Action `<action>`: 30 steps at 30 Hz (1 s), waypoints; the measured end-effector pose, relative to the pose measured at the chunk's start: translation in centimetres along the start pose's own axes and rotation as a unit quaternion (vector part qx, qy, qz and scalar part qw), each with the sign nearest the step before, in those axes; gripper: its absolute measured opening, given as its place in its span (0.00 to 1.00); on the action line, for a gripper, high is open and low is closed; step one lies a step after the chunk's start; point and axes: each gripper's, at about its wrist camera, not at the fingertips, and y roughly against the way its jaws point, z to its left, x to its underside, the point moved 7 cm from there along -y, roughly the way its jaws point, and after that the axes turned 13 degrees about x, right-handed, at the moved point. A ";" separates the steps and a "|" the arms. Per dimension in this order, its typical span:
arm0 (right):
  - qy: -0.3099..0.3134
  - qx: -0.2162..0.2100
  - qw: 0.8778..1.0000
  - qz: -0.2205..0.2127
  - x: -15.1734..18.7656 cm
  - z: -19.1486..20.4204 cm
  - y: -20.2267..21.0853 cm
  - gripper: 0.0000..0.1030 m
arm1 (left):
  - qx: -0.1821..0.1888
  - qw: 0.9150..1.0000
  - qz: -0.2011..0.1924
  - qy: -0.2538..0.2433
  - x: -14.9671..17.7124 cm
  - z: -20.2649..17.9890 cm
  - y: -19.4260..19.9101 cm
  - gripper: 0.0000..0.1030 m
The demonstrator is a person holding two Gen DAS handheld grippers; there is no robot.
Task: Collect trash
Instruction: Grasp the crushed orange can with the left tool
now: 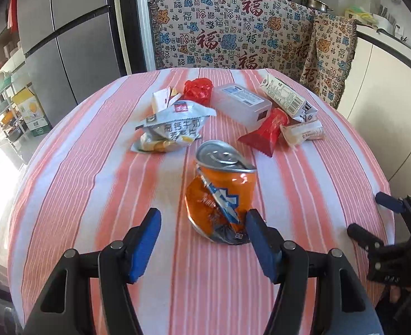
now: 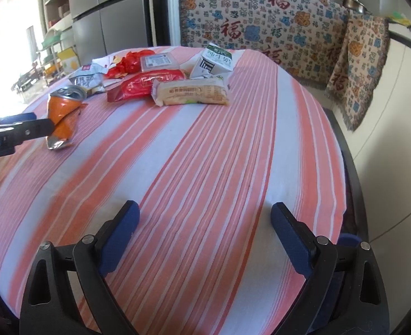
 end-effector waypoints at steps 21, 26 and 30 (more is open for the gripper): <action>-0.001 -0.004 1.000 -0.002 0.2 -0.1 0.0 0.95 | 0.040 0.997 0.034 -0.050 -1.4 -0.8 -5.7 0.79; 0.000 -0.005 1.000 -0.001 0.3 -0.1 0.0 0.96 | 0.055 0.997 0.027 -0.039 -1.1 0.7 -4.8 0.60; -0.002 -0.004 1.000 -0.001 0.3 -0.1 0.0 0.96 | 0.052 0.998 0.027 -0.033 -0.8 2.2 -4.0 0.56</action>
